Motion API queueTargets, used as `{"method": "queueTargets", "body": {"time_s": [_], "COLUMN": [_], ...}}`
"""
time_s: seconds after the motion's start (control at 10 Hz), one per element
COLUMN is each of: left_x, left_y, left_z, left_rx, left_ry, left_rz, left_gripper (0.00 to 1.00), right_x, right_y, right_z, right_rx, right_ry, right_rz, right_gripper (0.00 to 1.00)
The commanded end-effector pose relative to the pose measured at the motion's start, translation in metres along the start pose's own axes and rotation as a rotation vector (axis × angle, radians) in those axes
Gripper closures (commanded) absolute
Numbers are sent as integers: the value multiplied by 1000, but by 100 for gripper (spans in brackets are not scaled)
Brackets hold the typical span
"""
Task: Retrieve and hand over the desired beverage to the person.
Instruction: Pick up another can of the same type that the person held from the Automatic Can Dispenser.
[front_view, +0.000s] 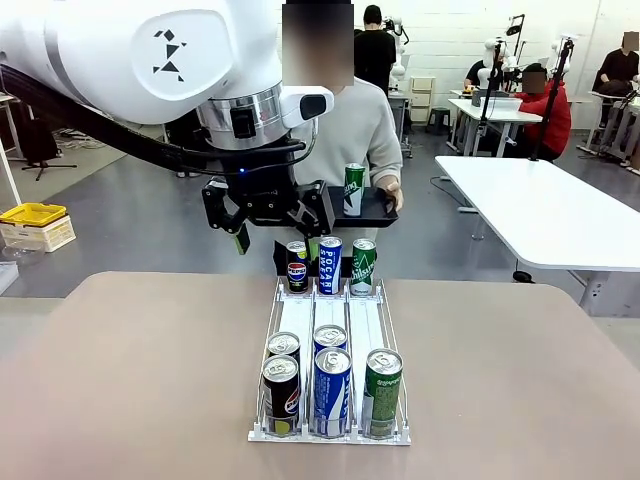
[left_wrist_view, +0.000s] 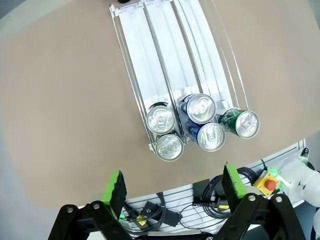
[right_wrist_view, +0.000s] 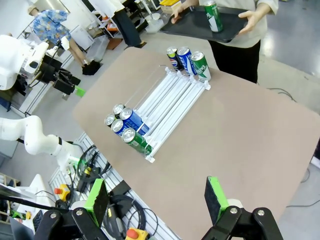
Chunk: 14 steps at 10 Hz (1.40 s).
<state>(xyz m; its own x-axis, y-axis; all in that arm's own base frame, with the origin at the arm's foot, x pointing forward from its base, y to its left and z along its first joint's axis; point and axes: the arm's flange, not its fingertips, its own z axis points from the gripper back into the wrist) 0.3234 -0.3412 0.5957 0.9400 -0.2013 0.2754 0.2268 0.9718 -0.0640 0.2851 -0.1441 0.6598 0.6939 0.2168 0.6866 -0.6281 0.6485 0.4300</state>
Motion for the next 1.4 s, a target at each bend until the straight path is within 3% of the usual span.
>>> {"method": "queueTargets", "body": {"time_s": [0.0,0.6,1.3], "left_x": [0,-36,-31], "left_y": [0,-54,-79], "left_z": [0,-52,-124], "left_rx": [0,-11,40], "left_ry": [0,80,224], "left_rz": [0,110,329], "left_gripper": [0,0,0], "right_x": [1,1,1], "right_y": [-1,-1,-1], "right_z": [-2,-2,-2], "right_rx": [24,24,24], "right_ry": [-20,-20,-20], "right_rz": [16,16,16], "right_gripper": [0,0,0]}}
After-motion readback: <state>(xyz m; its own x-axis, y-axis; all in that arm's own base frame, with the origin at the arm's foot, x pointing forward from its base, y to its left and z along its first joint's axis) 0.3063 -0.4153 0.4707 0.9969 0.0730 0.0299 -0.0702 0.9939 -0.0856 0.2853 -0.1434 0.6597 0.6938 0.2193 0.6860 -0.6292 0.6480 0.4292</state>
